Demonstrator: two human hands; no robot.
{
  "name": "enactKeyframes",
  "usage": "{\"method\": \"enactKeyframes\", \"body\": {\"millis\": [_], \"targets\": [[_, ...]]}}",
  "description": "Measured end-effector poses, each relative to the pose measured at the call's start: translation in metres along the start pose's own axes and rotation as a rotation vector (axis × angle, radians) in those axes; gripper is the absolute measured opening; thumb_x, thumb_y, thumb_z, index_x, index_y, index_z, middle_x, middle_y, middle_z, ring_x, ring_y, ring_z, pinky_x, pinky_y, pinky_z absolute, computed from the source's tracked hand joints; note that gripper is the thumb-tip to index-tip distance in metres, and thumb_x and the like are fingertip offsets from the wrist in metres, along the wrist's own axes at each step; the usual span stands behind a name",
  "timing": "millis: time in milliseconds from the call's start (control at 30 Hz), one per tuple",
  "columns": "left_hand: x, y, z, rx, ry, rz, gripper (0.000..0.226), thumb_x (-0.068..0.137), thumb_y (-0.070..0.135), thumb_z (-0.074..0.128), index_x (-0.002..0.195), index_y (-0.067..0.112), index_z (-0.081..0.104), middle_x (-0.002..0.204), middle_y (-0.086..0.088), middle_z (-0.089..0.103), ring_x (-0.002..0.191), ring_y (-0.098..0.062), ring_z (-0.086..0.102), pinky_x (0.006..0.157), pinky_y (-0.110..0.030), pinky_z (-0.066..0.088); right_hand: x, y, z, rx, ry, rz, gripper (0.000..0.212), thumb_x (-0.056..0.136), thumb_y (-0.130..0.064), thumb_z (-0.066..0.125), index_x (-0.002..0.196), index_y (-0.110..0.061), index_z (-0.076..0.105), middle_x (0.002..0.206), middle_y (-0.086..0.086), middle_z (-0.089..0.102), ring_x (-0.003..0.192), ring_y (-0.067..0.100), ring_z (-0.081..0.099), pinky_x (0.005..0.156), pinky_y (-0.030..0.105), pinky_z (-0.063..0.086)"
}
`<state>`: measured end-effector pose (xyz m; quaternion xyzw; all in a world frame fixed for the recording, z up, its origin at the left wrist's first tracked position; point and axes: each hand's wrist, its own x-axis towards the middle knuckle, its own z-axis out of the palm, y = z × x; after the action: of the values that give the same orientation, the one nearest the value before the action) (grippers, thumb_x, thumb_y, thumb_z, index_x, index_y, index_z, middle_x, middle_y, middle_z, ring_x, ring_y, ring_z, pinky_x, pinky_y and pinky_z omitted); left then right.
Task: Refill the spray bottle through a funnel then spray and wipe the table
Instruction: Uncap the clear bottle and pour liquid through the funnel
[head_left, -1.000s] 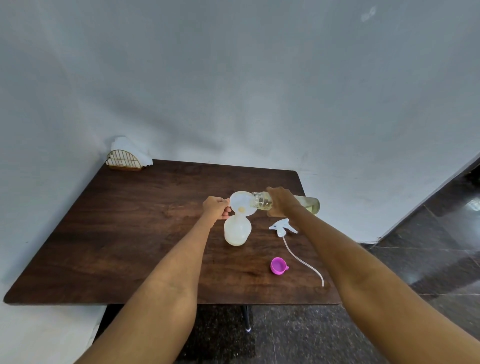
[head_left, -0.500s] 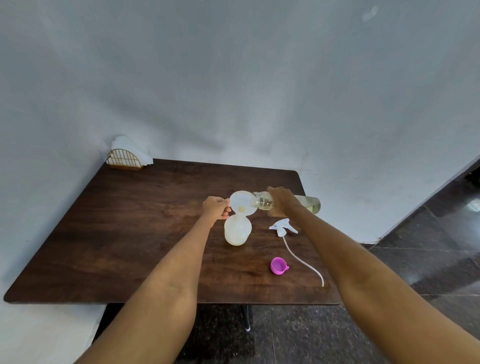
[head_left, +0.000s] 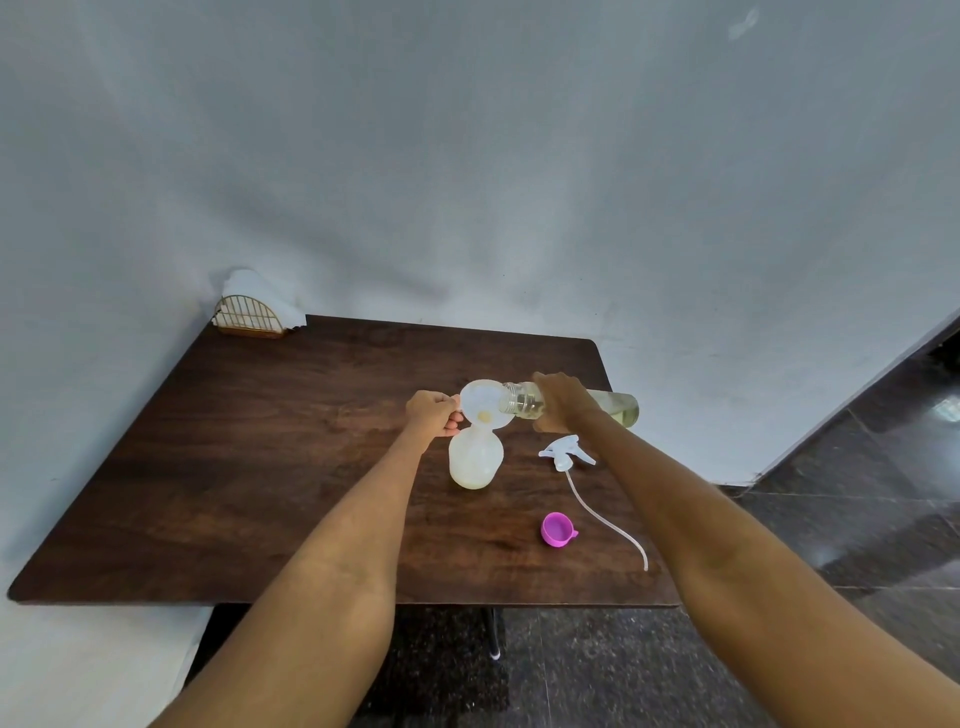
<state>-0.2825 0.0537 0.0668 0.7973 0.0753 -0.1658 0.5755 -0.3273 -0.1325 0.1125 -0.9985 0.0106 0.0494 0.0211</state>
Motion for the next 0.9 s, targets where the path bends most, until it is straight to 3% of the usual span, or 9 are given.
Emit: {"method": "enactKeyframes", "body": {"millis": [267,467,900], "targets": [[-0.0008,0.0011,-0.0015,-0.008,-0.001,-0.008,0.023,0.093,0.014,0.057,0.103,-0.004,0.065,0.086,-0.013,0.063,0.061,-0.012,0.057,0.083,-0.035,0.056,0.0002,0.0004,-0.0005,-0.009,0.007,-0.001,0.048,0.072,-0.022,0.072,0.111,-0.005,0.052,0.106,0.012,0.066,0.095,0.031,0.062,0.081,0.035,0.046],[-0.0023,0.0004,-0.0018,-0.044,-0.021,-0.014,0.023,0.093,0.013,0.057,0.102,-0.005,0.065,0.068,-0.006,0.059,0.060,-0.012,0.056,0.083,-0.036,0.057,-0.0001,0.0009,-0.0011,-0.003,0.012,-0.001,0.046,0.071,-0.020,0.071,0.110,-0.005,0.052,0.105,0.012,0.066,0.094,0.032,0.063,0.079,0.037,0.047],[-0.0003,0.0013,-0.0002,-0.011,0.002,-0.021,0.021,0.092,0.014,0.057,0.101,-0.003,0.066,0.074,-0.008,0.060,0.061,-0.011,0.057,0.082,-0.034,0.056,-0.0019,0.0020,-0.0011,0.008,0.018,-0.002,0.047,0.072,-0.020,0.072,0.112,-0.006,0.053,0.107,0.012,0.067,0.096,0.030,0.063,0.082,0.035,0.047]]}}
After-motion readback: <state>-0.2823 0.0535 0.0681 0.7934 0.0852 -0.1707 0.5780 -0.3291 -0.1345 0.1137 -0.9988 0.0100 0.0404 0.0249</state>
